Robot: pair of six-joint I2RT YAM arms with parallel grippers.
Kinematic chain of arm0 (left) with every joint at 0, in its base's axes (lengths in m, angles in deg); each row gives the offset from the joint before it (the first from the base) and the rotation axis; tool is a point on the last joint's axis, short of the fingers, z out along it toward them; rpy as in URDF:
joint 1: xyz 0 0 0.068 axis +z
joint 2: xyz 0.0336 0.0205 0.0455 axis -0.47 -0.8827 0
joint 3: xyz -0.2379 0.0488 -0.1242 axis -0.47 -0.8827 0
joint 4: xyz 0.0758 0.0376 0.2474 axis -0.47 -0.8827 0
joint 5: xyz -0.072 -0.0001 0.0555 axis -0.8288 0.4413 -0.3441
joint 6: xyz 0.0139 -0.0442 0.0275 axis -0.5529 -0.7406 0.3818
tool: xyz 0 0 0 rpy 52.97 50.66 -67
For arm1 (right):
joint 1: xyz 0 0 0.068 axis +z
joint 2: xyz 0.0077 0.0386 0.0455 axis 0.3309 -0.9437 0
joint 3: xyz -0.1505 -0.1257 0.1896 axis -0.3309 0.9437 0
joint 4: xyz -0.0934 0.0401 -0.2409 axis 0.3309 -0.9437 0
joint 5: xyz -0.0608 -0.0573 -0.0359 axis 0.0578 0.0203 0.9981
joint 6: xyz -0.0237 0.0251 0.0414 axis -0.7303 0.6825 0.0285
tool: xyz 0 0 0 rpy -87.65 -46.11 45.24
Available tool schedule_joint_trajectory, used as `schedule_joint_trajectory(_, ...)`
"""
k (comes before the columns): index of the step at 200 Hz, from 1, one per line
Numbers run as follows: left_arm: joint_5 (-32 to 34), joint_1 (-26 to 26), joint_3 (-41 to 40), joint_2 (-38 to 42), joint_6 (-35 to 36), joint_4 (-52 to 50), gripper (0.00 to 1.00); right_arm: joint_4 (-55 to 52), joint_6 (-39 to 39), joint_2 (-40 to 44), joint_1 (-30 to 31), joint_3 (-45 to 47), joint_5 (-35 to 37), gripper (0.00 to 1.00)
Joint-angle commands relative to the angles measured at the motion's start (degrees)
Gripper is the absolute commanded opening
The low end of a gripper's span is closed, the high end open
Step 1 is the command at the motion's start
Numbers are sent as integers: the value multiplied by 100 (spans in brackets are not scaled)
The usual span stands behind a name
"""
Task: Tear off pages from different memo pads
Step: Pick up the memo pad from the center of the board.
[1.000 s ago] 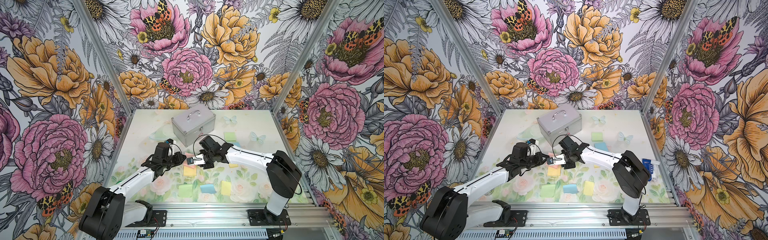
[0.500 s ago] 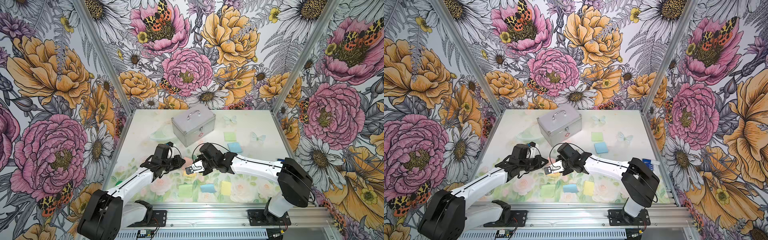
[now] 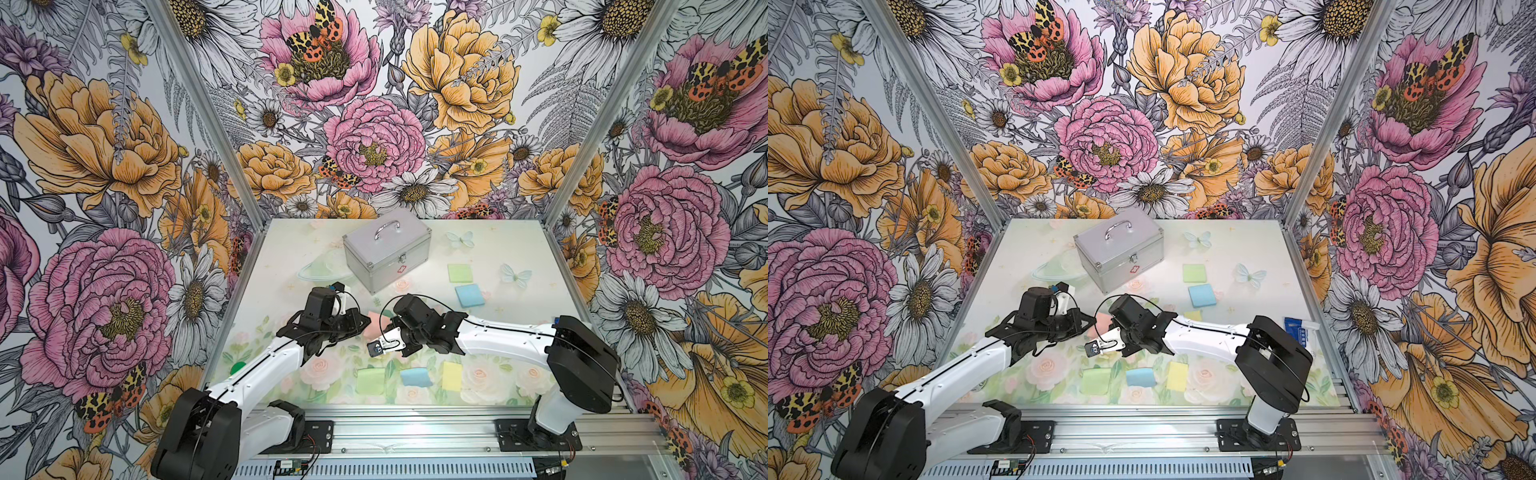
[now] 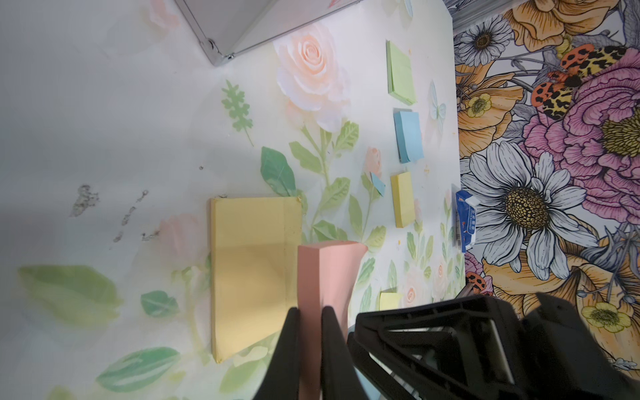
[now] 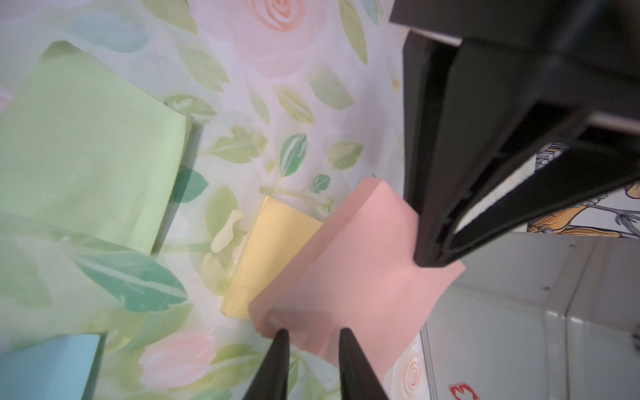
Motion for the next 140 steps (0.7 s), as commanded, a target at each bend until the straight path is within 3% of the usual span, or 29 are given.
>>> schedule_joint_trajectory(1, -166, 108, 61, 142, -49, 30, 0, 134, 69, -45, 44, 55, 36, 28)
schedule_joint_trajectory(140, -136, 162, -4, 200, 0, 29, 0, 115, 33, 257, 88, 178, 307, 28)
